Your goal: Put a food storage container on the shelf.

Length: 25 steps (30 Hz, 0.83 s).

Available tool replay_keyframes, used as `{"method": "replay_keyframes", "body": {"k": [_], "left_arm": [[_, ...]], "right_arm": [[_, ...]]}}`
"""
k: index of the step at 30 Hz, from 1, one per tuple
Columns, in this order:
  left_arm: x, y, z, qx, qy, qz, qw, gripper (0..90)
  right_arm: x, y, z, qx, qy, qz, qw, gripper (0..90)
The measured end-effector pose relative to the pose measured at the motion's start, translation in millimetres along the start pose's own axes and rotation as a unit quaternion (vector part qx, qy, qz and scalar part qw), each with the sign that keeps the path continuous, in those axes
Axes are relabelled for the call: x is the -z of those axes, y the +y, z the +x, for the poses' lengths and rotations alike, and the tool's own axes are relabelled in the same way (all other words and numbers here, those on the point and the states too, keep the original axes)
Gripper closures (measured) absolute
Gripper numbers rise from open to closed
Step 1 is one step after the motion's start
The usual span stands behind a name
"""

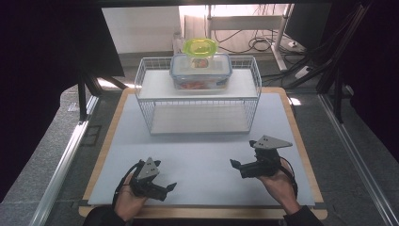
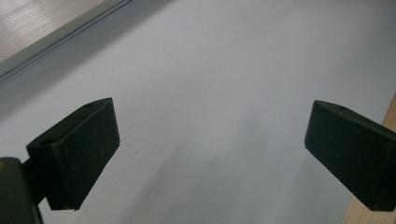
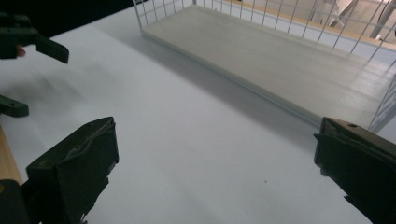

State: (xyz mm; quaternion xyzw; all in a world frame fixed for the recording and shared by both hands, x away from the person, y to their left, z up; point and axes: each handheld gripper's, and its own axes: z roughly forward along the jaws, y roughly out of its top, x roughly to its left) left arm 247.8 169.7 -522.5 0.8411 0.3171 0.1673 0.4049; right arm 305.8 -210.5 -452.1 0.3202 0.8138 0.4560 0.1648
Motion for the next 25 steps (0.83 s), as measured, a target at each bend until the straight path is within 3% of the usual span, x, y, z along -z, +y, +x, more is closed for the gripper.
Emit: {"method": "replay_keyframes", "body": {"k": [7,14,25], "left_arm": [[-0.8,-0.4,0.0,-0.001,-0.001,0.001,1.0000,3.2],[-3.1,-0.8,-1.3,-0.006,0.000,0.008,1.0000,3.1],[-4.3,-1.1,-0.5,-0.005,0.002,0.010,0.9999,3.0]], "right_arm": [[-5.1,-20.0,0.7,0.020,-0.018,0.017,0.9995,0.0],[-10.6,-38.6,-2.9,0.010,-0.009,0.030,0.9995,0.0],[-15.5,-44.9,-8.0,-0.004,-0.013,0.036,0.9992,0.2]]}}
